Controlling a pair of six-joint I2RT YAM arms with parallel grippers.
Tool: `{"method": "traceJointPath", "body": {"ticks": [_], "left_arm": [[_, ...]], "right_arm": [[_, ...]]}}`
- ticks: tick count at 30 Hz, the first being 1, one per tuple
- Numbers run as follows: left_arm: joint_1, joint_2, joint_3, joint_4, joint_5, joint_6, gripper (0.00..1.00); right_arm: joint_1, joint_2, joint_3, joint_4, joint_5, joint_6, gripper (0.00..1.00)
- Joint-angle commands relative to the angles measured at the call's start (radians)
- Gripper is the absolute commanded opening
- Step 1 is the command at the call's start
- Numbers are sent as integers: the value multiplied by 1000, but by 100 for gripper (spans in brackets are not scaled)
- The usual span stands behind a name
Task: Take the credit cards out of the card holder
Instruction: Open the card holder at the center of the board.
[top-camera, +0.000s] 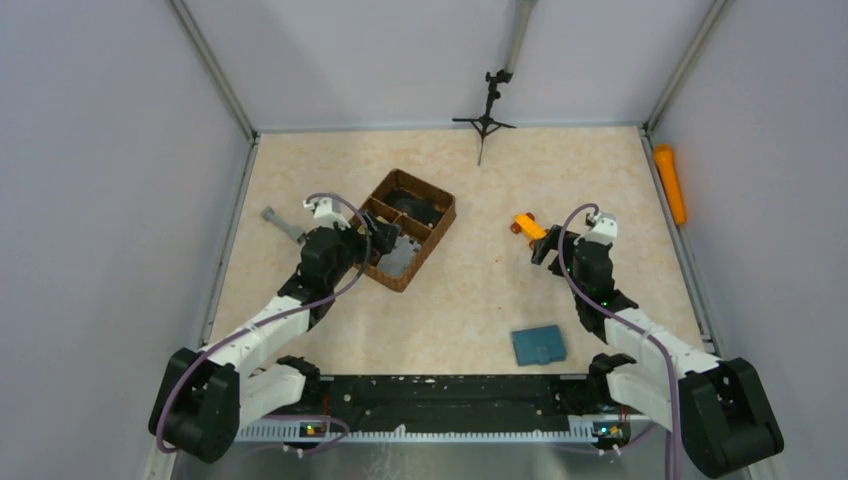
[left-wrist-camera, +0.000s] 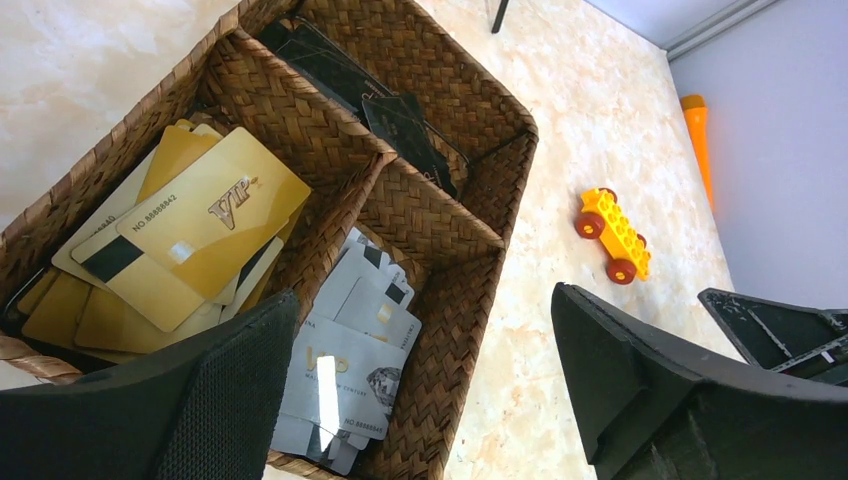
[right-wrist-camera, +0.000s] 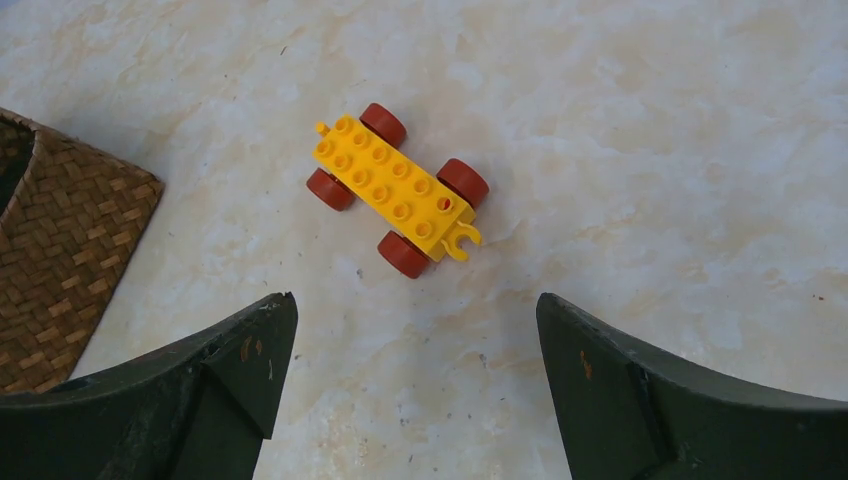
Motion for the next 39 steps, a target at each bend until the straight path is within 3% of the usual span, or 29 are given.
{"method": "traceJointPath", "body": {"ticks": [1,9,16,23,27,32,39], "left_arm": [[-3,11,10,48,13,4,99],[-44,85,9,182,192,101,99],[-182,219,131,102,257,244,99],[-454,437,386,-198,146,529,97],[-574,535,474,-293,168,629,95],[-671,599,524,-351,315,746,94],[-756,617,532,-328,286,771,99]], "right_arm": [[4,3,63,0,5,10,92],[4,5,75,-26,25,17,92],[3,23,91,-49,46,26,92],[4,-34,83,-89,106,35,91],[4,-95,61,-112,169,56,90],[3,-197,33,-166,294,110,89],[3,-338,-19,-150,292,94,88]]}}
